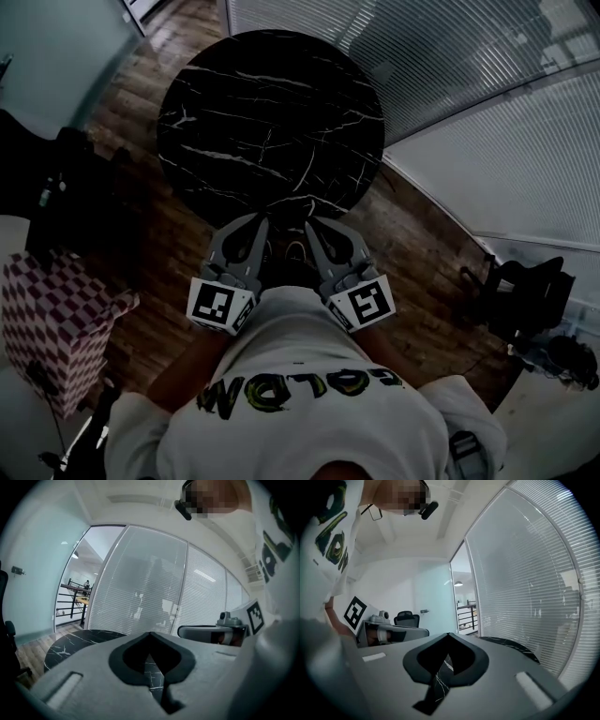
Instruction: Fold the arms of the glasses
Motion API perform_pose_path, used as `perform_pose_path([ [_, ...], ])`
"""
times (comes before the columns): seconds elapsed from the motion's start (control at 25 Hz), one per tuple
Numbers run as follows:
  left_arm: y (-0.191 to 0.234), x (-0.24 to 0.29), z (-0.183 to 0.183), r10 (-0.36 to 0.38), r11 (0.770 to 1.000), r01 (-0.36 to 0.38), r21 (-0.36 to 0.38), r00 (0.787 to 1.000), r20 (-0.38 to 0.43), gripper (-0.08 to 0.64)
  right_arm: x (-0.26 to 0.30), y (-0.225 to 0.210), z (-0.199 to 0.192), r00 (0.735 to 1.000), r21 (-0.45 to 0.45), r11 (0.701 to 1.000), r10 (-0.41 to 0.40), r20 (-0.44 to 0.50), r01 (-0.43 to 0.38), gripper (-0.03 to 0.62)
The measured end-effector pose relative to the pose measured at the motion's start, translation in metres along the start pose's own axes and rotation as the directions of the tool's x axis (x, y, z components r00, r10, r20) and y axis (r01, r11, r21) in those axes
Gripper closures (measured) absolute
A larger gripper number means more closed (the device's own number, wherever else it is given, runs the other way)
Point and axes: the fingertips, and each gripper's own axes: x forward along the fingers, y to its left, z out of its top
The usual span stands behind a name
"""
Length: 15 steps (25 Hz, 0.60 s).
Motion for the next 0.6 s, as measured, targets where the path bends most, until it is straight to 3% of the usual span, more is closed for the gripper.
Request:
perform_pose_path([
  [0.32,0.016,0.026,-0.009,0.099,0.994,-0.096,0.042,0.991,-0.09,0.557,0.011,-0.03,-0.008,0.997,-0.047,0.998,0.037,-0.063,-0.04,0.591],
  [0.6,0.048,0.059,-0.051,0.129,0.991,-0.118,0.065,0.97,-0.205,0.527,0.033,-0.051,-0.046,0.99,-0.106,0.991,0.065,-0.122,-0.078,0.591],
])
